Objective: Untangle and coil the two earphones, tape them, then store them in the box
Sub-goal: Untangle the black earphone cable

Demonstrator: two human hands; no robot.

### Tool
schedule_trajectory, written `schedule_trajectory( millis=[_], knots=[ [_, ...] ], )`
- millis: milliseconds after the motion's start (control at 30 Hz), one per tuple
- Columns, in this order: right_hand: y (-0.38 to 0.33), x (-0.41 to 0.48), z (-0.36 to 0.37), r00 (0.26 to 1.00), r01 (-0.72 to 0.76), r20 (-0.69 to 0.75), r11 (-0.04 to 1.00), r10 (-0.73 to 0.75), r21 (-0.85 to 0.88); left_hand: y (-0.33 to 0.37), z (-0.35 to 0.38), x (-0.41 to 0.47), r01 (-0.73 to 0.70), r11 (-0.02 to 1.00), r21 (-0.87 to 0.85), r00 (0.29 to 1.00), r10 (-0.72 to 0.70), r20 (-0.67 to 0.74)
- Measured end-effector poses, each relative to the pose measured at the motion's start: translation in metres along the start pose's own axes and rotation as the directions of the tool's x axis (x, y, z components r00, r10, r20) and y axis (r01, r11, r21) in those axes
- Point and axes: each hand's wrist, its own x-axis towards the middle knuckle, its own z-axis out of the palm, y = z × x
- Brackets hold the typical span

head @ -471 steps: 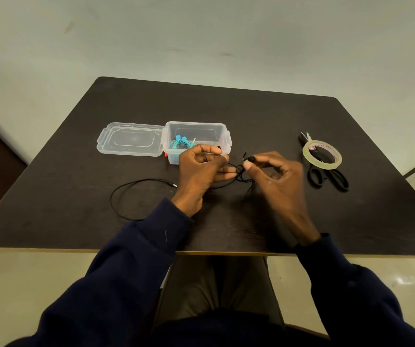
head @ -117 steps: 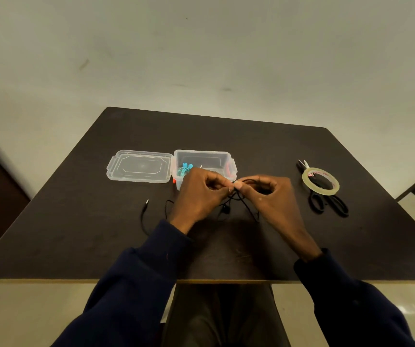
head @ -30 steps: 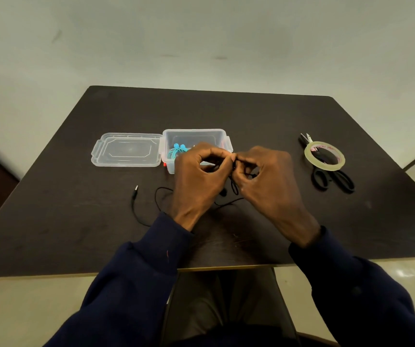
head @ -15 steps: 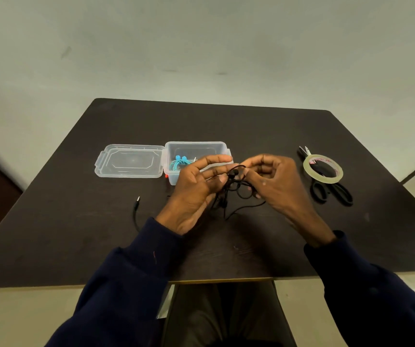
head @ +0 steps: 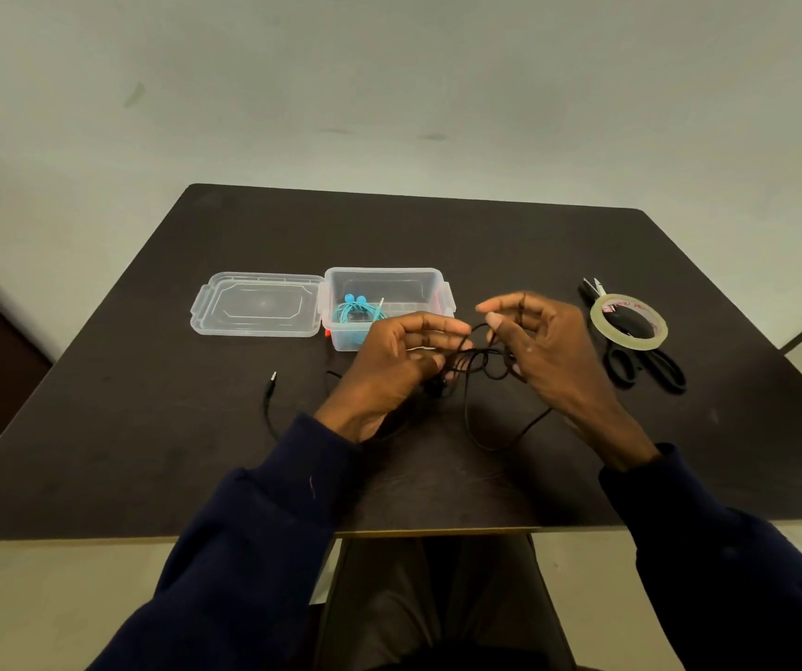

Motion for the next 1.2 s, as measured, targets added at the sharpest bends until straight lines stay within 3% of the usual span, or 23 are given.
schedule_trajectory(
  millis=[133,233,333,600,700,867,967,1067,1200],
  knots=[
    [0.005,0.000,-0.009,0.999,0.009,-0.040,1.000,-0.009,0.005,-0.002,-0.004,0.001,0.092,0.995,0.032,0.996,-0.092,0.015],
    [0.009,0.002,-0.015,0.998,0.050,-0.043,0.998,-0.051,-0.036,-0.001,-0.008,0.000,0.191,0.981,0.032,0.971,-0.193,0.139],
    [0.015,0.002,-0.018,0.994,0.087,-0.058,0.995,-0.089,-0.050,-0.004,-0.009,0.000,0.167,0.974,0.151,0.950,-0.200,0.239],
    [0.038,0.001,-0.032,0.994,0.095,-0.045,0.983,-0.103,-0.159,-0.004,-0.007,0.002,0.093,0.989,0.119,0.996,-0.090,-0.028],
    [0.041,0.000,-0.034,0.994,0.104,-0.018,0.961,-0.112,-0.256,-0.007,-0.006,0.004,-0.010,0.963,0.269,0.994,0.039,-0.103],
    [0.028,-0.001,-0.026,0.947,0.292,-0.002,0.863,-0.321,-0.413,-0.006,-0.002,0.002,-0.094,0.953,0.288,0.989,0.123,-0.086],
    [0.005,-0.002,-0.017,0.944,0.329,0.117,0.896,-0.308,-0.298,-0.006,0.001,0.001,-0.147,0.955,0.259,0.966,0.195,-0.170],
    [-0.007,-0.001,-0.004,0.954,0.191,0.257,0.973,-0.153,-0.130,-0.004,0.005,0.001,-0.167,0.964,0.205,0.932,0.222,-0.285],
    [-0.002,0.001,0.002,0.954,0.177,0.253,0.983,-0.158,-0.051,0.003,0.008,-0.001,-0.132,0.980,0.151,0.928,0.176,-0.328]
  ],
)
